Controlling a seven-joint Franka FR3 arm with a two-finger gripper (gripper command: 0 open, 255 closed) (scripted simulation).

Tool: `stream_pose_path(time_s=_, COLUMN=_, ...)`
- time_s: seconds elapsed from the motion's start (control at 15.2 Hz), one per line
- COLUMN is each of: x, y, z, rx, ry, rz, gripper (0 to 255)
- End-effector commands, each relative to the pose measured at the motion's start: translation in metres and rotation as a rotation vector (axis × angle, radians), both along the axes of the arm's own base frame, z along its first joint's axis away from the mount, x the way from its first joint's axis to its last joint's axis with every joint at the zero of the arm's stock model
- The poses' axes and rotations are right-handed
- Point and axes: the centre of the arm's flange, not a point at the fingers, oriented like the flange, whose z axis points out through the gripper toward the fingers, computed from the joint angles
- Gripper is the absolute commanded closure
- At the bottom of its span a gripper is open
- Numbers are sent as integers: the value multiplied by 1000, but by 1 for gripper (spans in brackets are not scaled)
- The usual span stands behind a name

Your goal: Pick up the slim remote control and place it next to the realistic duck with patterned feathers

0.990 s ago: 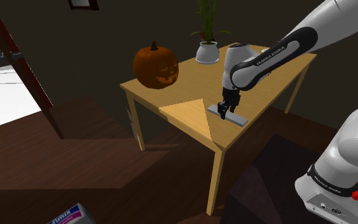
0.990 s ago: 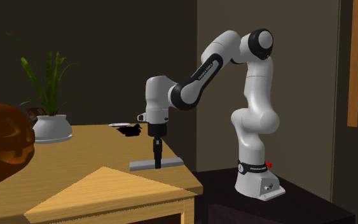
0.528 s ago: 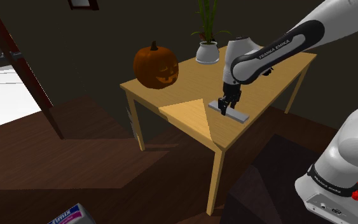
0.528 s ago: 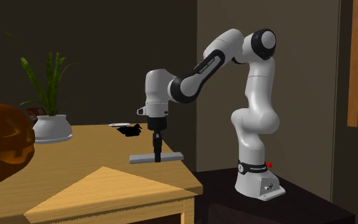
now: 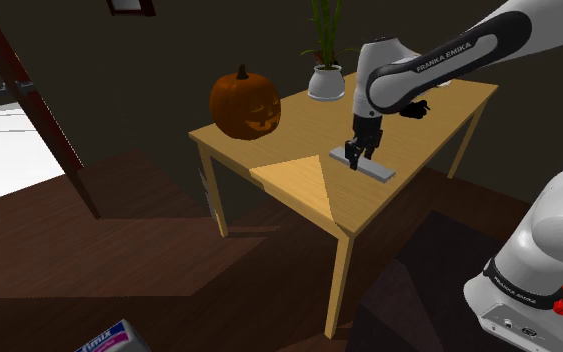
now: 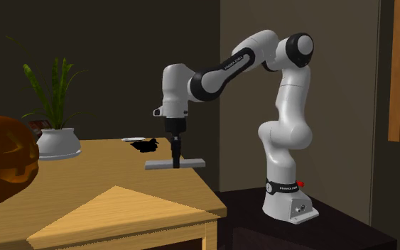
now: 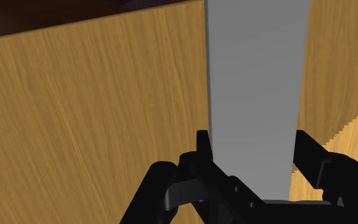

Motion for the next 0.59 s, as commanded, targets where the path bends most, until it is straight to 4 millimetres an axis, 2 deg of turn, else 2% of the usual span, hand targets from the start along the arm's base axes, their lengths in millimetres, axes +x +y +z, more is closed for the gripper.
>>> stream_pose_path(time_s=0.0, x=0, y=1, z=10, rx=0, ry=0, rz=0, gripper=255)
stream_pose_path(time_s=0.53, x=0, y=1, z=53, rx=0, ry=0, rz=0, gripper=255)
